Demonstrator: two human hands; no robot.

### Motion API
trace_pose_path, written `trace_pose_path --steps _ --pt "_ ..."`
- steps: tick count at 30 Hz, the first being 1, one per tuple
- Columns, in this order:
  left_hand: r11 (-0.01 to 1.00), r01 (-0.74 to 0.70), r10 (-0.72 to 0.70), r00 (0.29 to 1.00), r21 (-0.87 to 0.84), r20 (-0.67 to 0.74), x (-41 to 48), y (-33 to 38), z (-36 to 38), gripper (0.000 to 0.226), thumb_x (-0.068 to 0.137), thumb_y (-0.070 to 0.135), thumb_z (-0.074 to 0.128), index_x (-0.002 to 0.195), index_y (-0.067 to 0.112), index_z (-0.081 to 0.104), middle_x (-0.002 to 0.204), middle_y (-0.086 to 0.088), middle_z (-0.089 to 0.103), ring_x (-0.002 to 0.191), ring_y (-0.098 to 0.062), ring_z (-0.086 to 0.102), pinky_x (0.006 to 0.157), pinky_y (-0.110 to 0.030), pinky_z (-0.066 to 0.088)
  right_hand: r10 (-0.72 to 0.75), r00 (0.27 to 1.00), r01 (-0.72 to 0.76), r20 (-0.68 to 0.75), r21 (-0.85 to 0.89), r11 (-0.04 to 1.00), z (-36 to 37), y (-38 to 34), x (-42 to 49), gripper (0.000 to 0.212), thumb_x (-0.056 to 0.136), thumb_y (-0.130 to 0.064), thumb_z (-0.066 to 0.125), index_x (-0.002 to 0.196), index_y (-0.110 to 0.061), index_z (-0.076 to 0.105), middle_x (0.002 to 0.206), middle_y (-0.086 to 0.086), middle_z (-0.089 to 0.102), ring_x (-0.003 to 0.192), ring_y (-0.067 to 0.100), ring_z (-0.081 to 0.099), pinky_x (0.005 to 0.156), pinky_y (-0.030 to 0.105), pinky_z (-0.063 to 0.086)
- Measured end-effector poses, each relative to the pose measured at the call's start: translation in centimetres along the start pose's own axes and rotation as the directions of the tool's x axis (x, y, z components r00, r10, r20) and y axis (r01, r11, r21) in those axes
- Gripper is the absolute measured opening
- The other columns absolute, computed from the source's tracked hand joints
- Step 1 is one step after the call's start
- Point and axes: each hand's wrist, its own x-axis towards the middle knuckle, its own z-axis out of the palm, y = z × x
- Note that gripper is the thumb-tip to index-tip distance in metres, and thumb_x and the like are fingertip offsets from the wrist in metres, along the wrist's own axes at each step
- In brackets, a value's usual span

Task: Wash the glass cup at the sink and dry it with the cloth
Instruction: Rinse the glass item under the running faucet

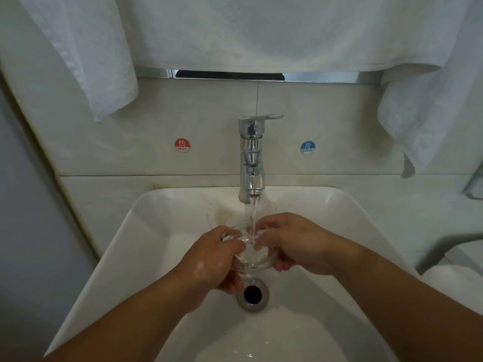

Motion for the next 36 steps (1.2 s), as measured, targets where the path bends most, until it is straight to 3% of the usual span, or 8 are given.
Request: trace_pose_path --steps 11,17,21,24,27,30,33,36 --pt "0.966 -0.034 0.075 0.986 -0.258 0.149 0.1 -0.2 -0.1 0.057 0.088 -0.009 0.069 0.127 0.032 0.064 0.117 -0.012 0.074 0.096 -0.038 0.077 0.08 -0.05 0.065 -0.206 0.963 0.113 -0.174 -0.434 0.894 -0.3 0.2 0.3 0.041 0.103 -0.042 0.052 0.079 -0.014 0.071 0.063 -0.003 0.068 0.042 0.003 0.057 0.047 0.02 0.046" --pt "0.968 -0.201 0.232 0.946 -0.151 0.226 0.4 -0.7 -0.4 0.088 0.069 -0.006 0.09 0.135 0.04 0.053 0.121 0.006 0.073 0.112 -0.02 0.072 0.089 -0.044 0.064 -0.174 0.965 0.171 -0.198 -0.031 0.985 -1.0 0.1 0.3 0.017 0.096 -0.029 0.068 0.095 -0.016 0.078 0.068 0.006 0.068 0.046 0.018 0.055 0.042 0.025 0.045" --pt "0.964 -0.264 0.267 0.946 -0.037 0.184 0.4 -0.8 -0.6 0.094 0.061 0.003 0.097 0.134 0.041 0.05 0.122 0.008 0.07 0.112 -0.018 0.07 0.092 -0.038 0.063 -0.162 0.962 0.105 -0.221 -0.249 0.963 -0.9 -0.9 -0.4 0.032 0.096 -0.048 0.063 0.082 -0.022 0.076 0.068 -0.001 0.071 0.047 0.014 0.064 0.047 0.027 0.052" --pt "0.959 -0.28 0.271 0.947 0.031 0.174 0.3 -0.6 -0.8 0.095 0.062 0.012 0.098 0.136 0.043 0.047 0.129 0.015 0.064 0.11 -0.012 0.069 0.09 -0.027 0.062 -0.405 0.809 0.12 -0.426 -0.555 0.823 -2.0 -3.1 -1.1 0.035 0.096 -0.053 0.057 0.078 -0.028 0.072 0.07 -0.007 0.071 0.061 0.009 0.068 0.066 0.029 0.056" --pt "0.96 -0.279 0.276 0.944 -0.008 0.179 0.6 -0.7 -1.2 0.097 0.06 0.016 0.1 0.138 0.042 0.048 0.132 0.014 0.064 0.112 -0.014 0.07 0.097 -0.035 0.06 -0.622 0.496 0.195 -0.606 -0.62 0.76 -3.1 -5.7 -2.3 0.027 0.099 -0.032 0.056 0.076 -0.023 0.068 0.067 -0.007 0.067 0.059 0.007 0.061 0.063 0.025 0.052" --pt "0.96 -0.278 0.278 0.943 -0.023 0.183 0.8 -0.8 -1.4 0.096 0.057 0.017 0.1 0.136 0.043 0.05 0.129 0.013 0.066 0.118 -0.018 0.066 0.101 -0.041 0.059 -0.72 0.319 0.274 -0.616 -0.667 0.693 -3.7 -7.0 -2.9 0.015 0.095 -0.021 0.057 0.107 -0.023 0.066 0.095 -0.009 0.065 0.075 0.008 0.058 0.071 0.023 0.049" --pt "0.964 -0.266 0.264 0.942 -0.018 0.205 1.0 -1.2 -1.2 0.097 0.055 0.017 0.099 0.135 0.04 0.052 0.129 0.01 0.067 0.12 -0.021 0.065 0.099 -0.043 0.06 -0.762 0.518 0.283 -0.389 -0.763 0.581 -4.3 -7.7 -2.4 0.06 0.094 -0.018 0.057 0.151 -0.024 0.039 0.148 -0.003 0.044 0.121 0.015 0.053 0.1 0.031 0.047" --pt "0.96 -0.281 0.274 0.939 0.002 0.207 1.1 -1.4 -1.2 0.095 0.057 0.019 0.099 0.136 0.041 0.051 0.132 0.013 0.065 0.122 -0.02 0.064 0.101 -0.041 0.059 -0.759 0.599 0.242 -0.256 -0.845 0.476 -4.4 -8.4 -2.2 0.069 0.095 -0.021 0.057 0.157 -0.025 0.026 0.158 -0.003 0.035 0.135 0.018 0.044 0.112 0.036 0.04"
